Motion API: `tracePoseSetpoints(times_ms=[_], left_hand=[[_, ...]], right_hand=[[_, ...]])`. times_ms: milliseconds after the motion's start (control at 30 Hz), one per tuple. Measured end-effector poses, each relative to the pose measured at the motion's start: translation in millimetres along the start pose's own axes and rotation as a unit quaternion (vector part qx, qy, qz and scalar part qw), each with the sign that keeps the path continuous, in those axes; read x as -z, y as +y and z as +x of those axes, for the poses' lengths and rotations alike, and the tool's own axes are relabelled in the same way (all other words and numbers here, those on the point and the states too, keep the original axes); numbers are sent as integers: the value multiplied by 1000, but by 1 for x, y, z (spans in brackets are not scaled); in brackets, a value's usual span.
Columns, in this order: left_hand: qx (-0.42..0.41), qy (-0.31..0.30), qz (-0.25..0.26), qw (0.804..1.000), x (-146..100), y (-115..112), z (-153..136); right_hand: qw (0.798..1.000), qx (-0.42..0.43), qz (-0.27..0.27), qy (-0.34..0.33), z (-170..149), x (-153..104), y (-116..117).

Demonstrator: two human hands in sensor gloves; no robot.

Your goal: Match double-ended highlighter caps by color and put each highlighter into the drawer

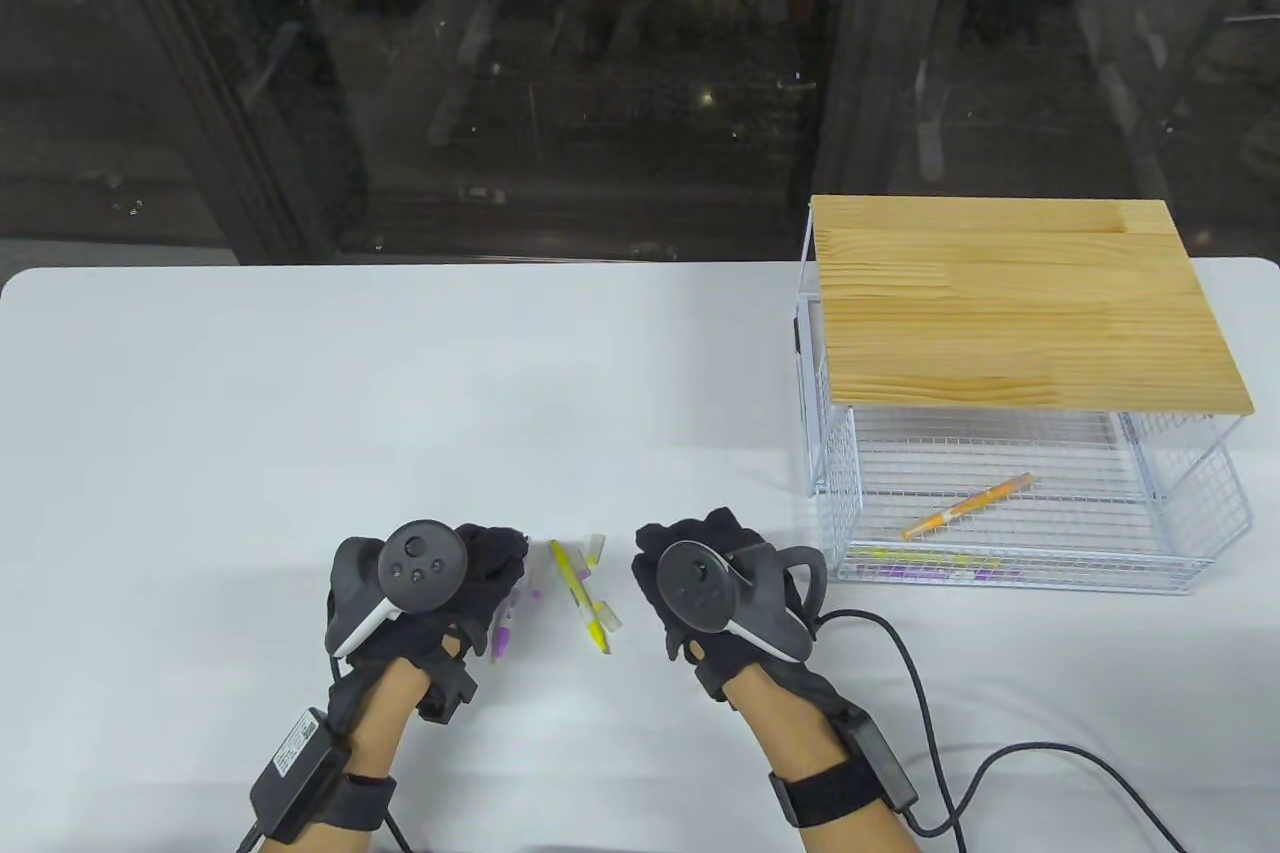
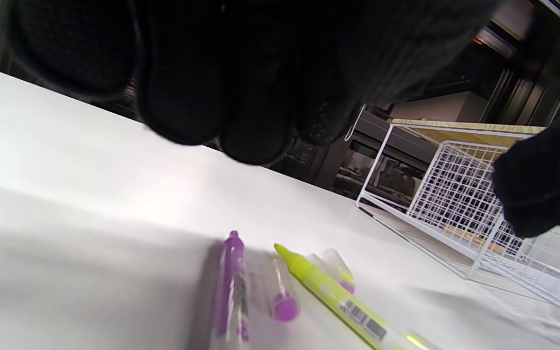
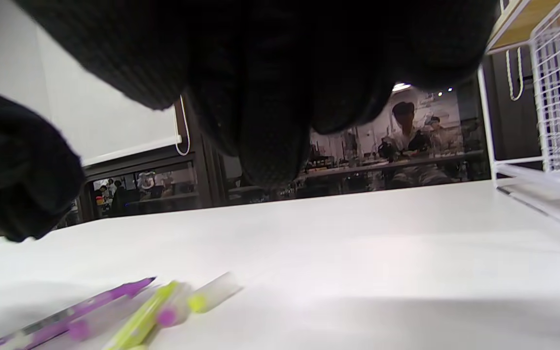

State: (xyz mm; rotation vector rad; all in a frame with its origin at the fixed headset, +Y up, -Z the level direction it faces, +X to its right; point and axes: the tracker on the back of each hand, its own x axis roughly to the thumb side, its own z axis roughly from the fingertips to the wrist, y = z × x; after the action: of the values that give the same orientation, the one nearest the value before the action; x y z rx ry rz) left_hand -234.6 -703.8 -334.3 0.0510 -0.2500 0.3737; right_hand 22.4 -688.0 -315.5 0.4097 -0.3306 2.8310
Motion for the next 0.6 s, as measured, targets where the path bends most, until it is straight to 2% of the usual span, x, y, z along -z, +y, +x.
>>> tracePoseSetpoints(times_ms=[233,367,600], left_hand=[[-3,22,6,1000,2,4,-13],[-7,34,9,999,3,6,-19],[-14,49,8,999,4,7,-26]], right_hand=[[994,-51,94,28,37,17,28],[987,-95,115,56,53,28,42],[981,-105,138,89,61,42,62]])
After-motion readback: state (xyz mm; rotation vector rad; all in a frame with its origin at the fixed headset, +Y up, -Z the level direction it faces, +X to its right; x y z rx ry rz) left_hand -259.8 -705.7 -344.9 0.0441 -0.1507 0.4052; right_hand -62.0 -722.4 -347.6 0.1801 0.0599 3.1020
